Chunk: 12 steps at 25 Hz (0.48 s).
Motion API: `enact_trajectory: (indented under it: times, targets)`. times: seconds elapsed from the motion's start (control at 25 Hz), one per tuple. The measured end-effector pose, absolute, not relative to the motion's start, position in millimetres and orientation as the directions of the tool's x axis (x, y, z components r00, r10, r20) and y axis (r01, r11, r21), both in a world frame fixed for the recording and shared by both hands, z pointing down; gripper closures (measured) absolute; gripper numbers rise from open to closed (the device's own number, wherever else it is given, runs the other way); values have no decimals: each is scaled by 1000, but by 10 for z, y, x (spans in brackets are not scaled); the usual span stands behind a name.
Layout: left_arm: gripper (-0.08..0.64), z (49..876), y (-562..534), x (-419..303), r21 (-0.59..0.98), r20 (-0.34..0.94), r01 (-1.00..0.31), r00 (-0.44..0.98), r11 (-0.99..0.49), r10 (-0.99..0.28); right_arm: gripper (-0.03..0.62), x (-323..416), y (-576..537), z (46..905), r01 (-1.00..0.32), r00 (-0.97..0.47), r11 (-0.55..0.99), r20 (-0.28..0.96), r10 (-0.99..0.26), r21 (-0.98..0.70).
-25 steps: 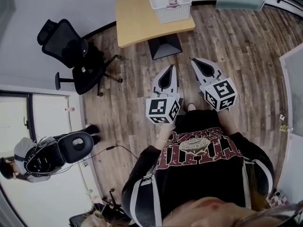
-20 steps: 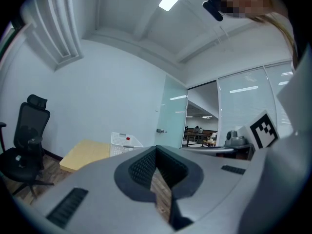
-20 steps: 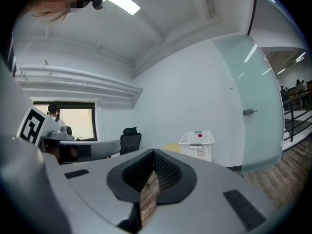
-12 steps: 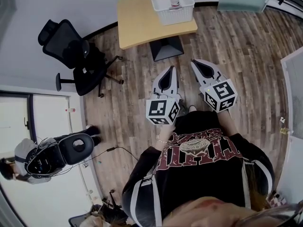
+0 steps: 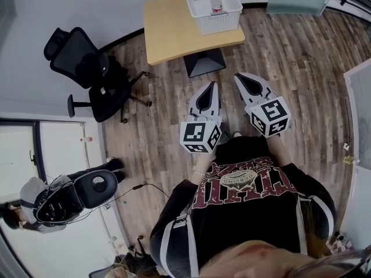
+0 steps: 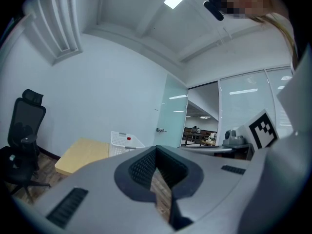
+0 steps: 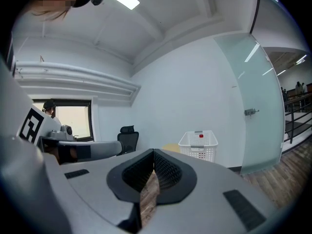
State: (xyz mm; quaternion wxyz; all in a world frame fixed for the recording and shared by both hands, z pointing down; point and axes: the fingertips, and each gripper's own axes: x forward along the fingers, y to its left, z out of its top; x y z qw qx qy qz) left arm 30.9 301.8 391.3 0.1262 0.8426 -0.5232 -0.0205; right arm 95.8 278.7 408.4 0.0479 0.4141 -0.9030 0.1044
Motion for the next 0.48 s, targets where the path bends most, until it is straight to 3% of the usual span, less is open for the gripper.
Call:
enact_trajectory:
  times: [0.48]
  targets:
    - [512, 3922, 2464, 209, 241, 97, -853, 496, -463, -863, 574, 817, 2289, 4097, -777, -629, 612, 185, -755, -146]
